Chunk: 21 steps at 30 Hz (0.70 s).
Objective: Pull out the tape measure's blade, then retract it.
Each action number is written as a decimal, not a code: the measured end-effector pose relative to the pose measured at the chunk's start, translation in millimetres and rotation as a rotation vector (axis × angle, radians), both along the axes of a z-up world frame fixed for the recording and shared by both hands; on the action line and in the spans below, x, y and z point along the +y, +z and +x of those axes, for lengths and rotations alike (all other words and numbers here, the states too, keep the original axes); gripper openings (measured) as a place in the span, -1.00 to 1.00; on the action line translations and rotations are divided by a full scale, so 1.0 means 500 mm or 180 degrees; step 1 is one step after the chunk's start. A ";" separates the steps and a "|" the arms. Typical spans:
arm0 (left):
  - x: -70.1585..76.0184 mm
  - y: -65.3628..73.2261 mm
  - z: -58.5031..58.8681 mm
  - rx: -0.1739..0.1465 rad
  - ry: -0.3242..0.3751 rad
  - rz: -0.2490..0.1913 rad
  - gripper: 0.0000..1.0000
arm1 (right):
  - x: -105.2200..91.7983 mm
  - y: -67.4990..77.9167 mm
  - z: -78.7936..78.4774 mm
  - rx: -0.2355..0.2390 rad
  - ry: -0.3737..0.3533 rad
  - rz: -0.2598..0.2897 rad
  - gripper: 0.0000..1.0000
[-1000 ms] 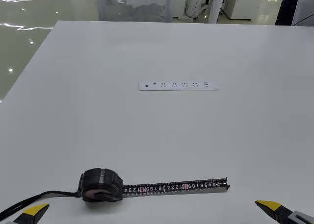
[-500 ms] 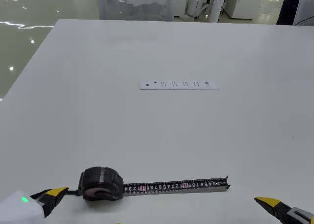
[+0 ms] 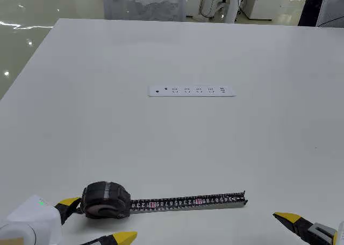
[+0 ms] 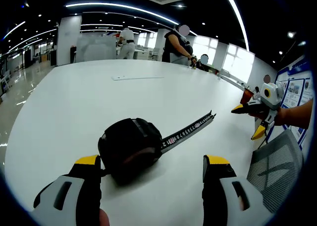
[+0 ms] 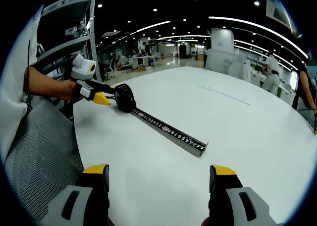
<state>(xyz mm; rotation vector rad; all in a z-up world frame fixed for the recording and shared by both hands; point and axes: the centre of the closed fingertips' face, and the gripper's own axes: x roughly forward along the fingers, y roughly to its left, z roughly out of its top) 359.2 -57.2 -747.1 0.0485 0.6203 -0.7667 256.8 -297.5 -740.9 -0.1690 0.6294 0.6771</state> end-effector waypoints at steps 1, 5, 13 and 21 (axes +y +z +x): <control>0.000 0.000 0.000 -0.0013 0.0008 0.0002 0.64 | -0.002 -0.001 0.002 -0.0002 -0.0001 0.0000 0.67; 0.003 -0.001 0.003 0.0026 0.0118 -0.0047 0.61 | -0.007 -0.002 0.007 0.0006 -0.0009 0.0003 0.65; -0.002 0.000 0.011 0.0046 0.0412 -0.0165 0.61 | -0.015 -0.001 0.026 0.0003 0.0081 -0.0036 0.63; -0.007 -0.005 0.021 0.0040 0.0569 -0.0130 0.62 | -0.023 -0.002 0.055 -0.0021 0.0133 -0.0034 0.61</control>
